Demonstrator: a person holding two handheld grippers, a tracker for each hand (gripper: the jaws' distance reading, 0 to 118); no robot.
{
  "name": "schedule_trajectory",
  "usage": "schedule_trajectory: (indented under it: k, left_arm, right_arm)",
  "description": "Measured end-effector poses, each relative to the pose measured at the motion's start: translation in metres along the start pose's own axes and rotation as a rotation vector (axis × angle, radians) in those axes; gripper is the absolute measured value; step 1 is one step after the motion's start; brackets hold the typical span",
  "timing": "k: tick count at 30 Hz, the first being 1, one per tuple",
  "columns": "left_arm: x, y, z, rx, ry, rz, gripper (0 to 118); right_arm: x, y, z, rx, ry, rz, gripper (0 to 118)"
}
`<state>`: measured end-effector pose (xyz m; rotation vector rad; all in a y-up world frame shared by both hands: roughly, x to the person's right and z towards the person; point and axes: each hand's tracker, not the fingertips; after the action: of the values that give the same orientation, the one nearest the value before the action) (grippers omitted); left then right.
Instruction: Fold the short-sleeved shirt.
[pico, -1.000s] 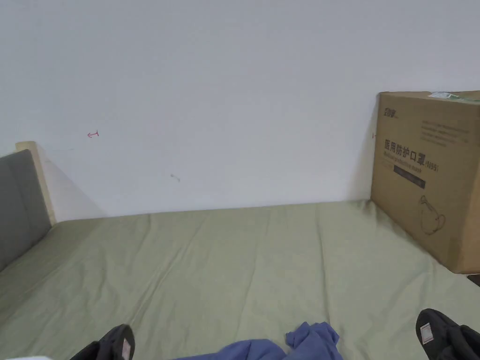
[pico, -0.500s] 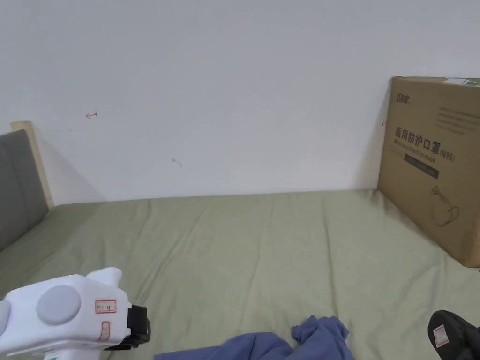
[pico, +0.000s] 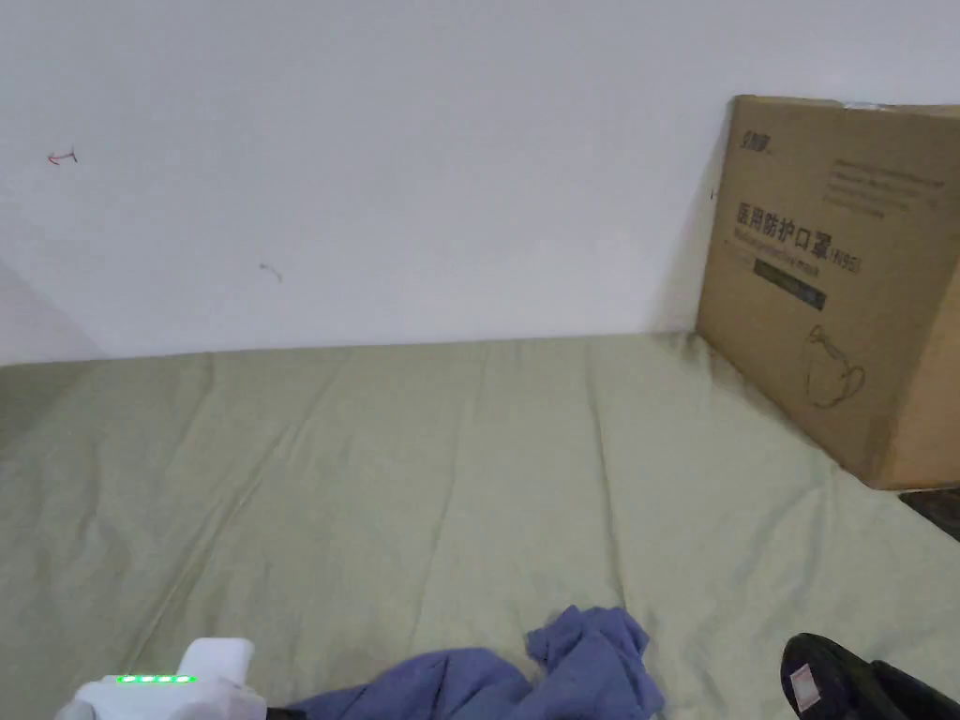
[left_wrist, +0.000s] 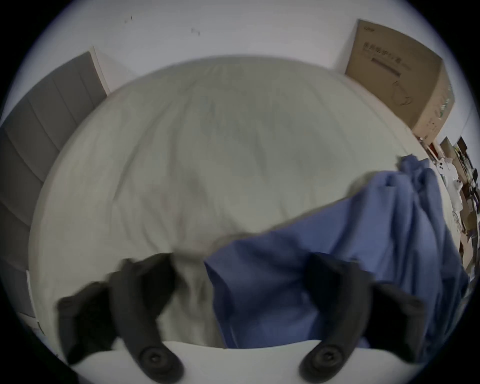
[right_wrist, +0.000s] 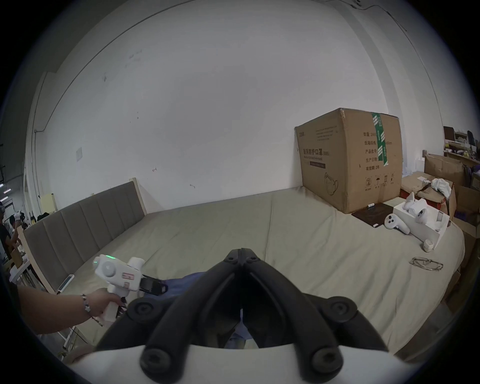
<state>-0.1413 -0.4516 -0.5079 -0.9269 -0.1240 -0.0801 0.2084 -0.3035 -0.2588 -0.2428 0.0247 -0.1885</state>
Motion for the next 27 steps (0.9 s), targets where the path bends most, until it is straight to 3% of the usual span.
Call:
schedule_trajectory:
  k: [1, 2, 3, 5, 6, 8, 9, 10, 11, 12, 16, 18, 21, 22, 23, 24, 25, 27]
  left_arm:
    - [0.003, -0.005, 0.013, 0.041, 0.008, -0.010, 63]
    - [0.003, -0.008, 0.026, 0.082, -0.009, -0.015, 19]
    - [-0.007, -0.013, 0.037, 0.096, -0.061, 0.001, 2]
    - [-0.014, -0.022, 0.066, 0.161, -0.211, 0.087, 2]
    - [-0.020, -0.028, 0.083, 0.226, -0.216, 0.102, 2]
    - [-0.027, -0.039, 0.115, 0.342, -0.120, 0.110, 2]
    - [-0.031, -0.044, 0.128, 0.386, -0.091, 0.131, 2]
    - [-0.036, -0.048, 0.138, 0.404, -0.087, 0.161, 2]
    - [-0.044, -0.052, 0.145, 0.407, -0.102, 0.204, 2]
    - [-0.049, -0.055, 0.148, 0.403, -0.125, 0.239, 2]
    - [-0.061, -0.063, 0.147, 0.361, -0.135, 0.284, 2]
    - [-0.063, -0.067, 0.144, 0.352, -0.147, 0.270, 2]
    - [-0.067, -0.066, 0.143, 0.324, -0.148, 0.251, 2]
    - [-0.070, -0.066, 0.144, 0.321, -0.163, 0.258, 2]
    - [-0.073, -0.065, 0.143, 0.310, -0.180, 0.267, 2]
    - [-0.075, -0.062, 0.144, 0.300, -0.192, 0.274, 2]
    - [-0.077, -0.059, 0.146, 0.298, -0.197, 0.278, 2]
    - [-0.080, -0.049, 0.158, 0.299, -0.209, 0.278, 2]
  right_arm:
    - [0.002, 0.002, -0.009, -0.019, 0.011, 0.003, 0]
    - [0.005, 0.004, -0.022, -0.061, 0.043, 0.005, 0]
    - [0.009, 0.007, -0.039, -0.099, 0.067, -0.003, 0]
    - [0.018, 0.013, -0.076, -0.207, 0.144, -0.046, 0]
    - [0.025, 0.015, -0.101, -0.275, 0.207, -0.104, 0]
    - [0.032, 0.016, -0.152, -0.436, 0.210, -0.155, 0]
    - [0.034, 0.013, -0.183, -0.553, 0.167, -0.155, 20]
    - [0.036, 0.009, -0.208, -0.635, 0.157, -0.165, 73]
    - [0.039, 0.001, -0.234, -0.716, 0.135, -0.193, 102]
    - [0.042, -0.009, -0.259, -0.798, 0.106, -0.221, 112]
    - [0.040, -0.049, -0.326, -0.997, -0.086, -0.151, 109]
    - [0.036, -0.066, -0.343, -1.077, -0.120, -0.048, 106]
    - [0.019, -0.055, -0.325, -0.975, -0.087, 0.052, 93]
    - [0.015, -0.050, -0.320, -0.968, -0.075, 0.125, 83]
    - [0.014, -0.043, -0.312, -0.953, -0.029, 0.174, 58]
    - [0.011, -0.036, -0.298, -0.950, -0.024, 0.202, 25]
    - [0.015, -0.026, -0.288, -0.918, -0.034, 0.214, 14]
    - [0.026, -0.001, -0.266, -0.852, 0.049, 0.077, 14]
